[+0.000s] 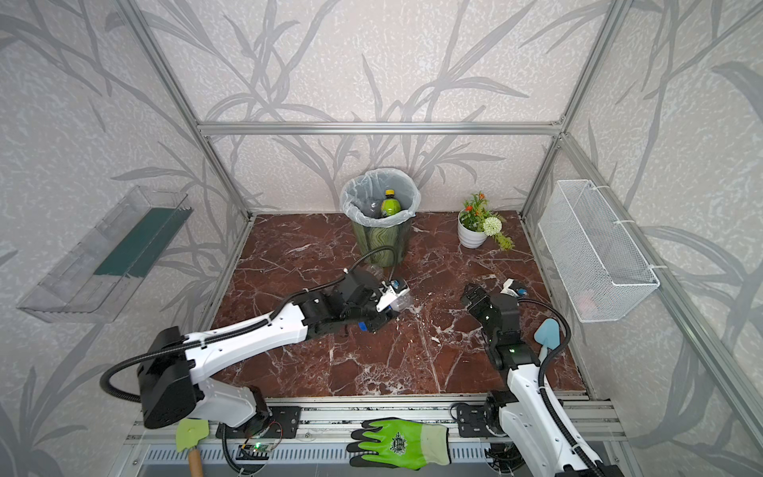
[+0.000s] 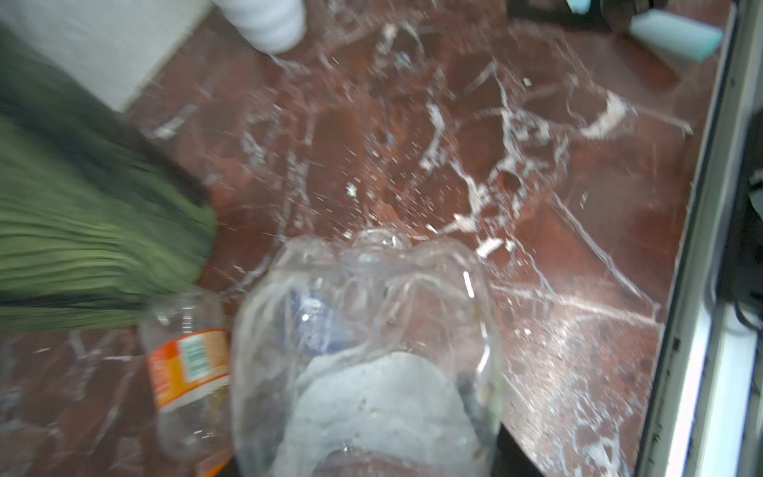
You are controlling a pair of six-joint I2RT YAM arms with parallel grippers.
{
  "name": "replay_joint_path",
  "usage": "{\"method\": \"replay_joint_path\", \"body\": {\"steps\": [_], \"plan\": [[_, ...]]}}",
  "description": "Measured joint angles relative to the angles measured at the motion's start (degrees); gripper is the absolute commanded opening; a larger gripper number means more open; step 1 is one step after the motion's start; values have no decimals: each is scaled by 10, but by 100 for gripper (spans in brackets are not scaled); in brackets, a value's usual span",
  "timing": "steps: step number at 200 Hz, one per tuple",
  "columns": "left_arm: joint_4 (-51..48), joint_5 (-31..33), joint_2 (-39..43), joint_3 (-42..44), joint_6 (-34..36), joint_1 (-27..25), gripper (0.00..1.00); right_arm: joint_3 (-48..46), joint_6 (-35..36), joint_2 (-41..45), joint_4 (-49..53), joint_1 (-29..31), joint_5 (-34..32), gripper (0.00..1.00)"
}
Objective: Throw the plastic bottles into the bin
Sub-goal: 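Lift the blue-label bottle with the left gripper up over the bin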
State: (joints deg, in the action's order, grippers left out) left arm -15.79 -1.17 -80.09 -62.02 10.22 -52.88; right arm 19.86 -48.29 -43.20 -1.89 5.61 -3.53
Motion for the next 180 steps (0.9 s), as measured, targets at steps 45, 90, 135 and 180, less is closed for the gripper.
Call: {"method": "replay_joint_path", "body": {"steps": [45,90,135,180], "plan": [[102,90,154,0,1,51,51,0,1,-30,-43,0,28,100],[258,115,222,-32,33,94,51,18,3,-57,-58,0,60,100],[363,66,138,-120,26,155,51,19,3,-56,-69,0,78,99],[367,-4,-99,-290,-64,228,73,19,1,-38,-65,0,88,99]]}}
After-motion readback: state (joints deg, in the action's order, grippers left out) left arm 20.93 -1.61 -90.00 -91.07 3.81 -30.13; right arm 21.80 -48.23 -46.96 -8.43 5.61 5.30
